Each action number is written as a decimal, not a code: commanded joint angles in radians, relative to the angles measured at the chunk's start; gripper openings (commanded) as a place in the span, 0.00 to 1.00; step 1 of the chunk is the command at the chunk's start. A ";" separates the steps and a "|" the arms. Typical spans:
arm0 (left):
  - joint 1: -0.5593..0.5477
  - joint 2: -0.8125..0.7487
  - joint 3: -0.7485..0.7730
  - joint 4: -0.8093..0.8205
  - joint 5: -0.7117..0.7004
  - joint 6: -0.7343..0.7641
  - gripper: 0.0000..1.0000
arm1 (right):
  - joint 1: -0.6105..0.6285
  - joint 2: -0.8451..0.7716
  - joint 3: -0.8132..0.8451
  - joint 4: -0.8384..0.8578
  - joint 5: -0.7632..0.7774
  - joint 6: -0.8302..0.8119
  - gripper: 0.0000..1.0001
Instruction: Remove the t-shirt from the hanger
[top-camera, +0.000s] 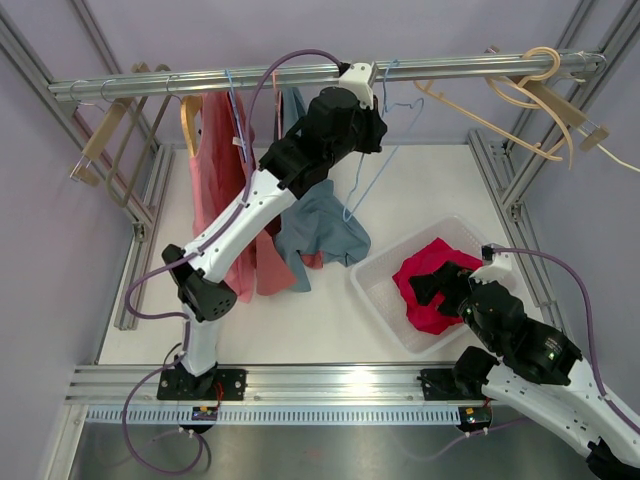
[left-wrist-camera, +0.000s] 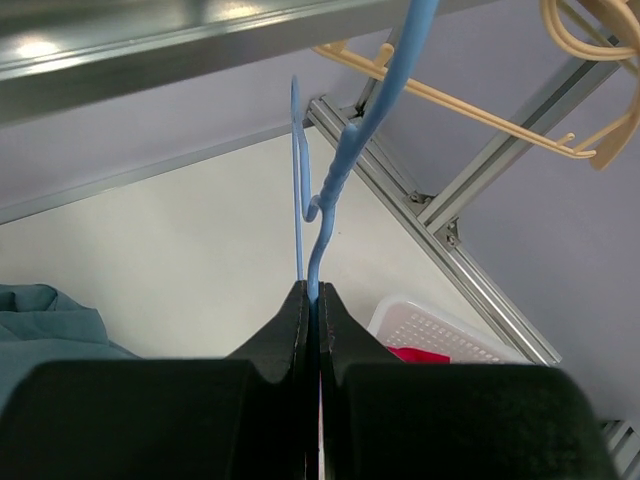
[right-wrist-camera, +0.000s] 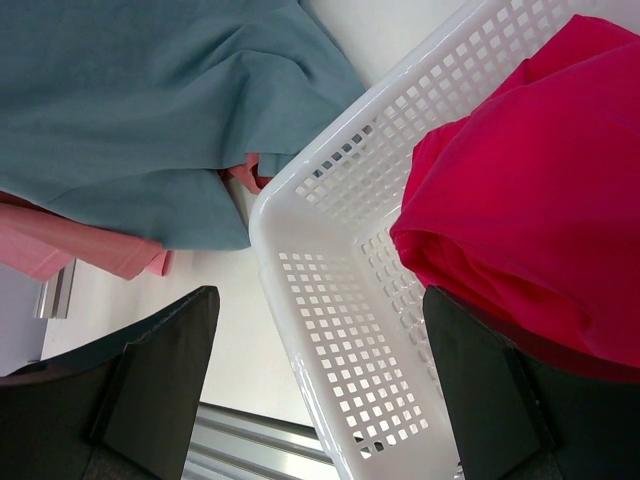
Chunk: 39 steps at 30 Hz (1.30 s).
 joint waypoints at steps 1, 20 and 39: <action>-0.003 -0.072 -0.045 0.046 0.018 -0.002 0.02 | -0.005 0.001 0.016 0.034 -0.015 -0.016 0.93; -0.001 -0.555 -0.482 0.063 -0.158 0.149 0.75 | -0.005 -0.009 0.066 0.057 -0.027 -0.041 0.93; 0.232 -0.595 -0.634 0.034 -0.149 0.167 0.51 | -0.005 0.126 0.085 0.231 -0.145 -0.118 0.81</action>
